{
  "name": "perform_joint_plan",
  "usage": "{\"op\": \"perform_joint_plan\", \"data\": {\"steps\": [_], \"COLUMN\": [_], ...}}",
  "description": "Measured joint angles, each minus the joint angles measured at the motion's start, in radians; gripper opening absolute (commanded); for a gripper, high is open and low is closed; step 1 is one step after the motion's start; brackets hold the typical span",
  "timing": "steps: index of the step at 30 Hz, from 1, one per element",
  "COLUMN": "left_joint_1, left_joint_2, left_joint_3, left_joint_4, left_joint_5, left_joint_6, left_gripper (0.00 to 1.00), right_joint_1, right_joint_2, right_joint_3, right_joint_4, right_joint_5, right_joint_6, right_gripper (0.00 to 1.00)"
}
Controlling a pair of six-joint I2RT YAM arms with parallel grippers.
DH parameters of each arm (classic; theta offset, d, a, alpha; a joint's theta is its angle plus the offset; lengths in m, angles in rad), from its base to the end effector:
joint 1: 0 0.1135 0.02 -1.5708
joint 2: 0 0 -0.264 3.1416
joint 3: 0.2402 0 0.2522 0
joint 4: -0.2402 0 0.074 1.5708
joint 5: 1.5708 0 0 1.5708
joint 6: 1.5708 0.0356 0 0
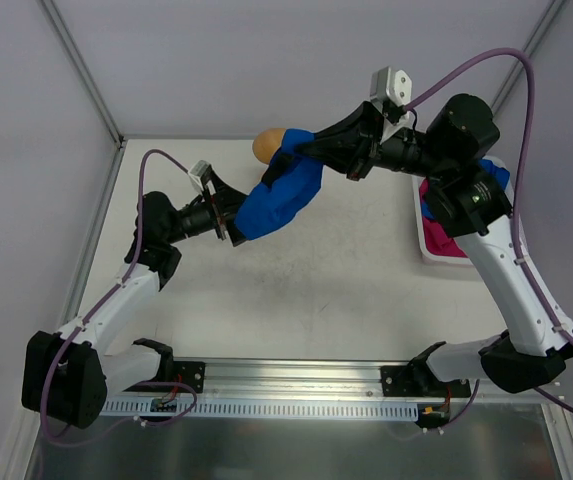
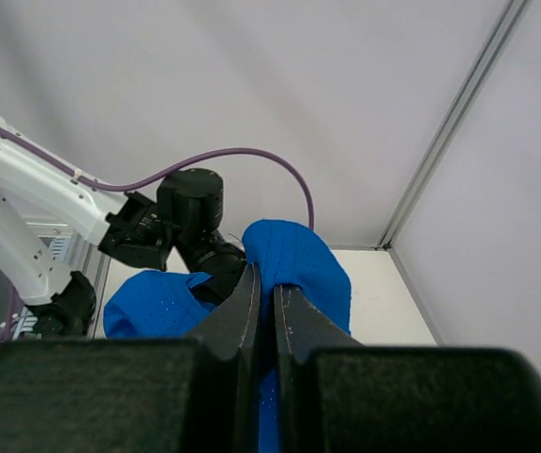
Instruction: Stack the hats
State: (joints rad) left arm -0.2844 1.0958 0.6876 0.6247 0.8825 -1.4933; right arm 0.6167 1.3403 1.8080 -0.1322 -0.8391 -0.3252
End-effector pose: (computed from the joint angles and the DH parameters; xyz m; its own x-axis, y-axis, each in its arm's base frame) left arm 0.2248 -0.0944 0.3269 -0.8836 -0.4015 -0.2410 0.2754 -0.0293 -0.9609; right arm 0.1834 0.1625 0.5667 0.5611 0.1361 -0.8165 -0.8234 0.1923 -0.5338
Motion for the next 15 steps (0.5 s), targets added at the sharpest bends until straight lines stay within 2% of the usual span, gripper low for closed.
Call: {"op": "perform_joint_plan", "data": {"steps": [7,15], "left_joint_1": [-0.018,-0.018], "left_joint_2": [0.004,0.032], "left_joint_3": [0.022,0.145], "left_joint_4": [-0.095,-0.181], "left_joint_5": [-0.043,-0.088], "left_joint_6": [-0.098,-0.182], "left_gripper": [0.99,0.99], "right_joint_1": [0.016,0.045], "right_joint_2": [0.013,0.014], "right_joint_3": [-0.003,-0.011], "right_joint_4": [0.082,0.149], "right_joint_5": [0.078,0.122], "right_joint_6": [-0.003,0.01], "right_gripper": [0.0,0.0]}}
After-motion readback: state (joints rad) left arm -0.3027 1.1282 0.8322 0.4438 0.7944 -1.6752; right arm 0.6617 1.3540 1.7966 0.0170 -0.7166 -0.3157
